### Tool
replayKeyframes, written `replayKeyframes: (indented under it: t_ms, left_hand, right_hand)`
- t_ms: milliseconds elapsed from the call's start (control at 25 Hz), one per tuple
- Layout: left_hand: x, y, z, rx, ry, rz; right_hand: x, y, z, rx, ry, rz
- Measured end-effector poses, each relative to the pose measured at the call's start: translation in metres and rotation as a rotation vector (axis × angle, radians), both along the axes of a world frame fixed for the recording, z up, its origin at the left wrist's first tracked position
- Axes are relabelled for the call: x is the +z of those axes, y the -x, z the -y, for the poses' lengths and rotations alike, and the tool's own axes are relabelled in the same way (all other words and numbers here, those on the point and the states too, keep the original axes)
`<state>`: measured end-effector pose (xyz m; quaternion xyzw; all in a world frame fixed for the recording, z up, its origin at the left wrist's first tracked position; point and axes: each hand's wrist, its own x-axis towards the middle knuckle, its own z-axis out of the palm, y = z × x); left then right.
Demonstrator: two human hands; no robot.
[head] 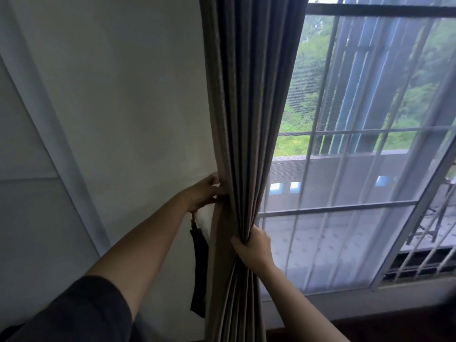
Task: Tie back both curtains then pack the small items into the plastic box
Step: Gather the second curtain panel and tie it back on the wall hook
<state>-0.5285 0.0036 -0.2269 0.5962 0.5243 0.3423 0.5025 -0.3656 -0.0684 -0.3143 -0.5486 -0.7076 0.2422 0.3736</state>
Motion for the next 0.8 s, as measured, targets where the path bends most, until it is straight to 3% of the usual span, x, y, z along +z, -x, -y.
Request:
replayKeyframes:
  t_ms: [120, 280, 400, 560, 800]
  left_hand:
    - [-0.003, 0.011, -0.009, -0.046, -0.015, -0.139]
    - [-0.001, 0.005, -0.005, -0.198, 0.098, 0.002]
    - [-0.004, 0.007, -0.009, -0.265, 0.13, -0.017]
    - [0.006, 0.0, -0.002, -0.17, 0.096, -0.183]
    - [0.004, -0.007, 0.01, 0.013, -0.118, -0.213]
  right_hand:
    - [-0.003, 0.001, 0.0, 0.02, -0.005, -0.003]
    - [-0.006, 0.0, 0.0, 0.046, 0.002, -0.03]
    - [-0.008, -0.003, 0.0, 0.054, 0.014, -0.048]
    - [-0.009, -0.008, 0.002, 0.056, 0.024, -0.038]
    - [-0.006, -0.004, 0.003, 0.0, -0.015, 0.011]
